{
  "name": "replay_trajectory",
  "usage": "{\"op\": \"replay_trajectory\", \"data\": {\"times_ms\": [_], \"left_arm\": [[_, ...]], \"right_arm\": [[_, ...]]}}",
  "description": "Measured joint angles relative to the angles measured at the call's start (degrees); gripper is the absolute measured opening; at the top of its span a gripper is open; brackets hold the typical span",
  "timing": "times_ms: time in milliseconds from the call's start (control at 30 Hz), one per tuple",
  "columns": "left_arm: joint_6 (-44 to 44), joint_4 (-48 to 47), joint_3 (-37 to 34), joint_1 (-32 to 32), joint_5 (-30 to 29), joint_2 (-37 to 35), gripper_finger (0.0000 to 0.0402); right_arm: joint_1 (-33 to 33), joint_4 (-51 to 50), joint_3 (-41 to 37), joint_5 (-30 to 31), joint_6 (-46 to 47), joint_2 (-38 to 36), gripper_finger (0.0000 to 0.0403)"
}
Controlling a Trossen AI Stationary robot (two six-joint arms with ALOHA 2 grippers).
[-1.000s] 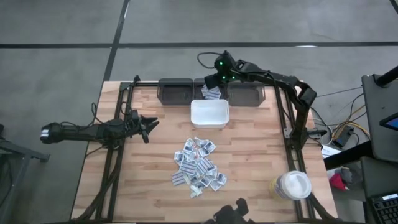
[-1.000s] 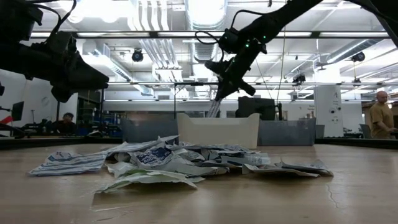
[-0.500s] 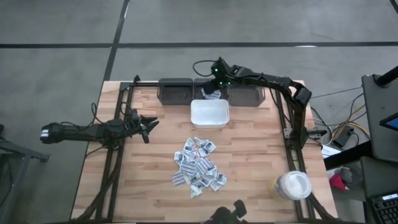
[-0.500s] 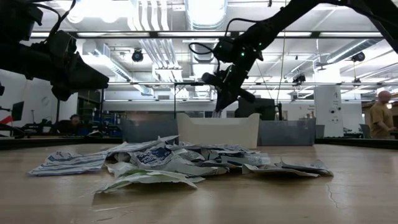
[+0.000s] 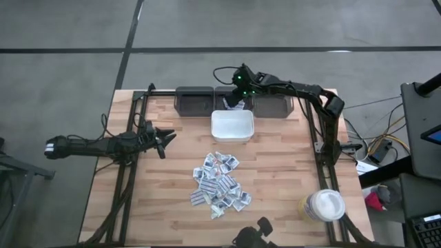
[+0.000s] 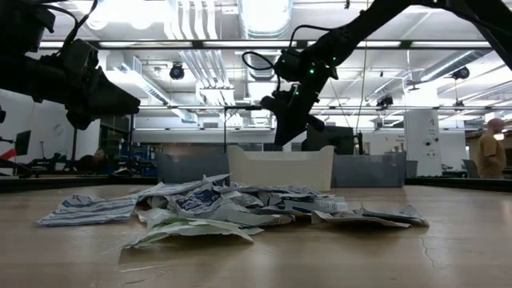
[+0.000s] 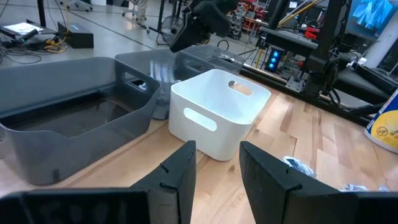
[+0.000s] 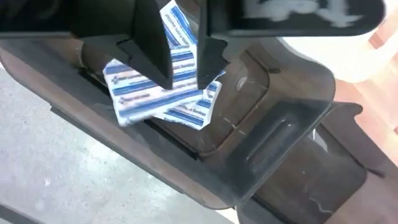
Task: Pick & Place First Aid Supplies
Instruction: Put the blue bandage into the middle black bin
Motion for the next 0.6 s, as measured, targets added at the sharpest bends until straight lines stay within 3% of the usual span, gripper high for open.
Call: {"op": "replay_trajectory", "data": {"times_ms": [167, 333, 467, 600], "left_arm": [[0.0, 0.0, 0.0, 0.0, 0.01, 0.0, 0.0124], [0.0, -0.09, 0.0, 0.0, 0.01, 0.0, 0.0124], [0.26, -0.26, 0.0, 0.0, 0.01, 0.0, 0.0124], [0.39, -0.26, 0.0, 0.0, 0.01, -0.01, 0.0124]], "right_arm": [[-0.55, -4.91, 2.51, -1.24, -1.41, -1.4, 0.0125], [0.86, -13.59, 5.89, -13.59, -2.59, -4.9, 0.0142], [5.17, -17.51, 6.07, -22.15, -5.26, -8.09, 0.0142], [12.34, -22.46, 5.79, -24.02, -8.3, -10.66, 0.0133]]}}
